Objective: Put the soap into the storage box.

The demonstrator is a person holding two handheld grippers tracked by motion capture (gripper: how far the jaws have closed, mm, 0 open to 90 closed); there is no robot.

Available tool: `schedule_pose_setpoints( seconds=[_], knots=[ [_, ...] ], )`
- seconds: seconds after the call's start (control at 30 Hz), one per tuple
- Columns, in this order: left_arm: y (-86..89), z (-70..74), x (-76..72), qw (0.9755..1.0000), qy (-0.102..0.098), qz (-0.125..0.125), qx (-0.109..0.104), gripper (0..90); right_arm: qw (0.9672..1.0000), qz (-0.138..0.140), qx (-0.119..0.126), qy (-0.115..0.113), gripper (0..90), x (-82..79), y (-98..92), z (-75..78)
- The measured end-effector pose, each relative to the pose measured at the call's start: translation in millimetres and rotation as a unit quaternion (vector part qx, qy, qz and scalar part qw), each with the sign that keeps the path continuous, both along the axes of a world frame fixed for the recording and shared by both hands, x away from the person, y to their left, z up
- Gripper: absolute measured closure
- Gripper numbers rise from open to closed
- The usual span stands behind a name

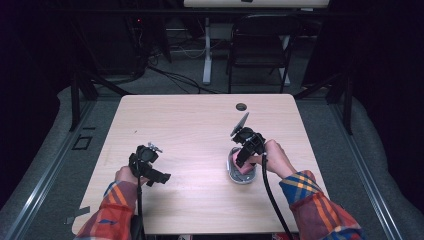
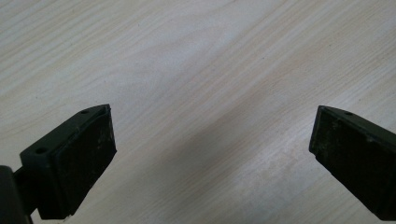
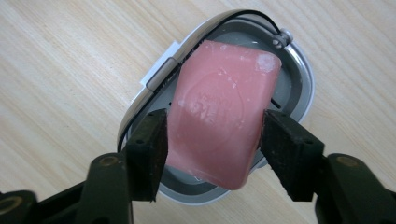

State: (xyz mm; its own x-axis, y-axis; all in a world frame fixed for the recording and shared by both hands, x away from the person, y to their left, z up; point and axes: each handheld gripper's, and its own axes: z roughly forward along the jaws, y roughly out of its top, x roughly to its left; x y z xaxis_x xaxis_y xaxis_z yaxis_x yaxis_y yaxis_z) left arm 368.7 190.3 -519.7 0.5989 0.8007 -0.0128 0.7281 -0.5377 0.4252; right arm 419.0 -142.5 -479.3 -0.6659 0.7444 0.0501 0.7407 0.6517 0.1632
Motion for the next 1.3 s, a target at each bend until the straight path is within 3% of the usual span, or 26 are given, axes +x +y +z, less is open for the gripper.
schedule_pose_setpoints(
  seconds=[0.13,0.23,0.5,0.73,1.0,1.3],
  knots=[
    [-0.1,-0.1,0.2,1.0000,0.000,-0.001,0.001,0.3,0.9999,0.008,0.004,0.005,46.2,-1.3,-1.1,-0.2],
    [0.2,-0.2,0.1,1.0000,0.000,0.000,0.000,0.3,0.9998,0.011,0.018,-0.002,46.2,-2.6,-2.4,2.0],
    [0.1,-0.2,0.1,1.0000,0.000,0.000,0.000,0.3,0.9994,0.014,0.025,-0.019,42.7,-3.6,-15.7,12.5],
    [0.0,-0.1,0.0,1.0000,0.000,0.000,0.000,0.3,0.9985,0.005,0.043,-0.033,32.8,-6.6,-34.2,23.1],
    [0.0,-0.1,0.0,1.0000,0.000,0.001,0.000,0.3,0.9975,-0.004,0.034,-0.061,15.3,-14.7,-57.6,31.6],
    [0.0,-0.2,0.0,1.0000,0.001,0.002,0.000,0.3,0.9957,-0.016,0.039,-0.083,8.6,-26.7,-87.7,36.2]
  ],
)
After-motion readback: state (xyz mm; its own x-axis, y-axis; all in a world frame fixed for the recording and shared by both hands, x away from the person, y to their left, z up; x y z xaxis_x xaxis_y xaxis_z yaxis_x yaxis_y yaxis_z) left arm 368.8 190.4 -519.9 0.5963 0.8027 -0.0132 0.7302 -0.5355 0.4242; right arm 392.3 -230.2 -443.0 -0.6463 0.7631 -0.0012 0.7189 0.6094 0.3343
